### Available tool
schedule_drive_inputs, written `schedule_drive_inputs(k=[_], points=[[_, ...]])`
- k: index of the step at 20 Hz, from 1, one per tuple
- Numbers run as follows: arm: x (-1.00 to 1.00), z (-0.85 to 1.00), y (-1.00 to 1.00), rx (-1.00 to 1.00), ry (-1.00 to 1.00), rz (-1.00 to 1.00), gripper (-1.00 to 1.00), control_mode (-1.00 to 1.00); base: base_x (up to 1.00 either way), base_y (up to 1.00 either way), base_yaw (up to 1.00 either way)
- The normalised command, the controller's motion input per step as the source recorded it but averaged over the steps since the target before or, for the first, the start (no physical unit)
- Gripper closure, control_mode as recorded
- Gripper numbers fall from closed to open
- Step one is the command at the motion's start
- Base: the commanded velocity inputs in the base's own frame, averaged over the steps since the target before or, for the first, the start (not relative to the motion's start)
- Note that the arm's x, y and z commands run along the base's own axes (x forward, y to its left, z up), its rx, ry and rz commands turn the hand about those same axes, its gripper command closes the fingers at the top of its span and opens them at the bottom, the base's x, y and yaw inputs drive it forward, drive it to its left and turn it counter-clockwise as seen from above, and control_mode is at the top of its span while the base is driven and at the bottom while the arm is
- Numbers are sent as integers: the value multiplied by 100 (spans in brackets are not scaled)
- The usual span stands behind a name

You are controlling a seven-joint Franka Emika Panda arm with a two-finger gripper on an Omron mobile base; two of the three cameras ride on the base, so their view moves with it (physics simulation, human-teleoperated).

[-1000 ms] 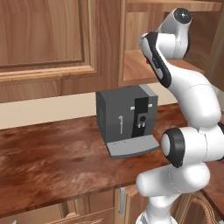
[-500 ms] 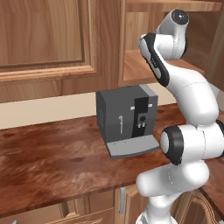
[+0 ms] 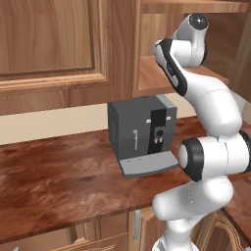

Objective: Collect the turmeric, ketchup, and shaker from the cabinet and place them next to the stove.

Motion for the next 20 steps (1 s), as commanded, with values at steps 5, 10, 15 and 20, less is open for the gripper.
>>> schedule_drive_inputs(k=[5,10,15,20], points=[[16,-12,5,0,0,0,100,-100,0,0,0],[10,-7,1,0,0,0,100,-100,0,0,0],[0,0,0,0,0,0,100,-100,0,0,0],[0,-3,0,0,0,0,100,-100,0,0,0]])
